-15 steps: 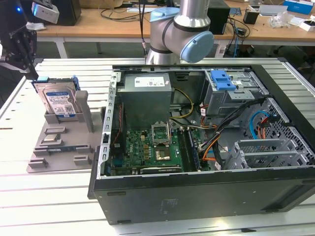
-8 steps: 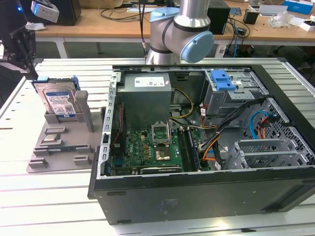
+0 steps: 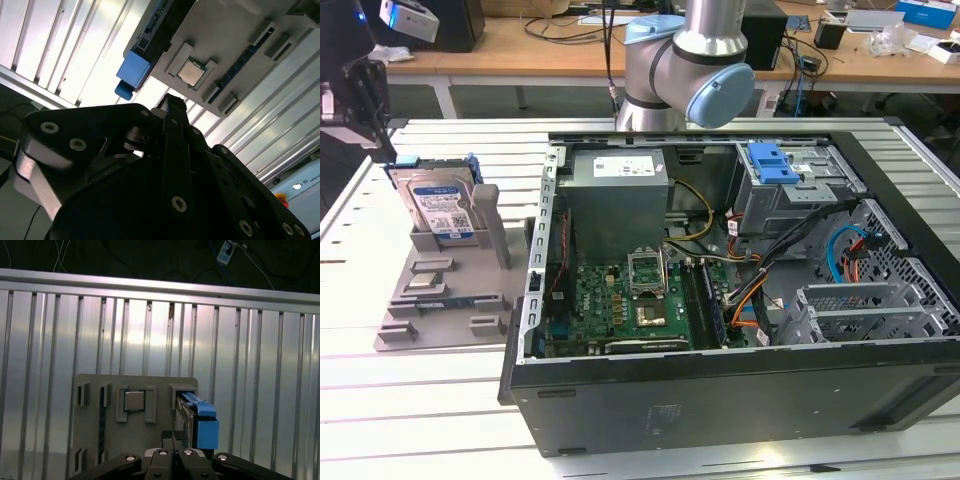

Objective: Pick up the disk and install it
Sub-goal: 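Pick up the disk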

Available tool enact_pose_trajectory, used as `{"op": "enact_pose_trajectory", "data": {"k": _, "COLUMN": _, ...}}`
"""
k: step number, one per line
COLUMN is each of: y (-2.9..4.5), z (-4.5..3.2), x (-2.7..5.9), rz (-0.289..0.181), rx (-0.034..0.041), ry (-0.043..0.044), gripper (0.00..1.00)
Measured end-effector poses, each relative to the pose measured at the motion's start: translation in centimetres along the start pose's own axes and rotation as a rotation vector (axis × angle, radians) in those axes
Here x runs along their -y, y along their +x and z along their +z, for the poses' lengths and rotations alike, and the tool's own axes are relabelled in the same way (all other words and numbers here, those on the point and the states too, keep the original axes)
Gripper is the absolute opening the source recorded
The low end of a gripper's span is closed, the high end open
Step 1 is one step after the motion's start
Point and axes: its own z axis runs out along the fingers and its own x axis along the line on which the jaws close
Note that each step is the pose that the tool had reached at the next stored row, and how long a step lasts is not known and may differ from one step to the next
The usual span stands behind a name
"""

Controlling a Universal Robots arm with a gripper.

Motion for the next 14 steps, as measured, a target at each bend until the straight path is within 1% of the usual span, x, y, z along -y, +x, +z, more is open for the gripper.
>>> {"op": "enact_pose_trajectory", "data": {"k": 2, "y": 0.0, "z": 0.0, "x": 0.0, "rz": -0.011, "rx": -0.0004, "ry": -0.0003, "gripper": 0.11}}
{"op": "enact_pose_trajectory", "data": {"k": 7, "y": 0.0, "z": 0.0, "x": 0.0, "rz": -0.014, "rx": -0.0005, "ry": -0.0003, "gripper": 0.11}}
{"op": "enact_pose_trajectory", "data": {"k": 10, "y": 0.0, "z": 0.0, "x": 0.0, "rz": -0.015, "rx": -0.0006, "ry": -0.0004, "gripper": 0.29}}
{"op": "enact_pose_trajectory", "data": {"k": 11, "y": 0.0, "z": 0.0, "x": 0.0, "rz": -0.016, "rx": -0.0006, "ry": -0.0004, "gripper": 0.42}}
{"op": "enact_pose_trajectory", "data": {"k": 12, "y": 0.0, "z": 0.0, "x": 0.0, "rz": -0.016, "rx": -0.0006, "ry": -0.0004, "gripper": 0.42}}
{"op": "enact_pose_trajectory", "data": {"k": 13, "y": 0.0, "z": 0.0, "x": 0.0, "rz": -0.017, "rx": -0.0007, "ry": -0.0004, "gripper": 0.48}}
{"op": "enact_pose_trajectory", "data": {"k": 14, "y": 0.0, "z": 0.0, "x": 0.0, "rz": -0.017, "rx": -0.0007, "ry": -0.0004, "gripper": 0.48}}
